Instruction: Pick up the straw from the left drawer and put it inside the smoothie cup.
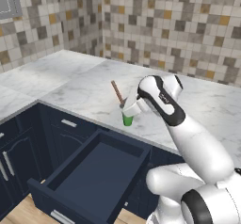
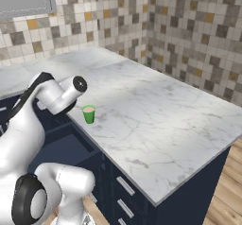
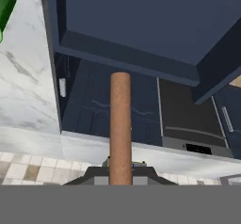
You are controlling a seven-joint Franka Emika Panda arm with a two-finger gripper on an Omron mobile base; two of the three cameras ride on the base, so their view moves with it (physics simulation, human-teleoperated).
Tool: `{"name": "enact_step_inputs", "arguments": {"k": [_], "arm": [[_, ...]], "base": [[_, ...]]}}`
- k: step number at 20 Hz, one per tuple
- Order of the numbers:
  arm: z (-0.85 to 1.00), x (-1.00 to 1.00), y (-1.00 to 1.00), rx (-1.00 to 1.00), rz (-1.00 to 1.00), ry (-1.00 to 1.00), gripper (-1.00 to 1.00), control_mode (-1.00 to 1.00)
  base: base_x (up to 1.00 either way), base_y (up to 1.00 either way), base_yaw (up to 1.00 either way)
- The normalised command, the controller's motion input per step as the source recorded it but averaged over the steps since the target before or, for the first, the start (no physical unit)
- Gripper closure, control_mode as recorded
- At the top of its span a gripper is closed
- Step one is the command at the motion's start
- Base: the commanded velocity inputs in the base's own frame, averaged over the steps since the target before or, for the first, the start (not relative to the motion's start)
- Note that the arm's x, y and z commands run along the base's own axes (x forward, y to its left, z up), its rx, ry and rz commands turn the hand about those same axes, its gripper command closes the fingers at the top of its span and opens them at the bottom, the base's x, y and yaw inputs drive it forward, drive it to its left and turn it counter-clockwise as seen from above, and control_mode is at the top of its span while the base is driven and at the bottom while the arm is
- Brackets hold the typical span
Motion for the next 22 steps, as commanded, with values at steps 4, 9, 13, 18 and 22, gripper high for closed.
{"name": "enact_step_inputs", "arguments": {"k": [4,9,13,18,22], "arm": [[0.00,0.26,-0.04,0.08,0.00,0.00,1.00,-1.00],[0.00,0.13,-0.18,0.05,0.00,0.00,1.00,-1.00],[0.00,0.01,-0.32,0.05,0.00,0.00,1.00,-1.00],[0.00,0.12,-0.28,0.04,0.00,0.00,1.00,-1.00],[0.00,0.32,-0.14,0.02,0.00,0.00,1.00,-1.00]], "base": [[0.00,0.00,0.00],[0.00,0.00,0.00],[0.00,0.00,0.00],[0.00,0.00,0.00],[0.00,0.00,0.00]]}}
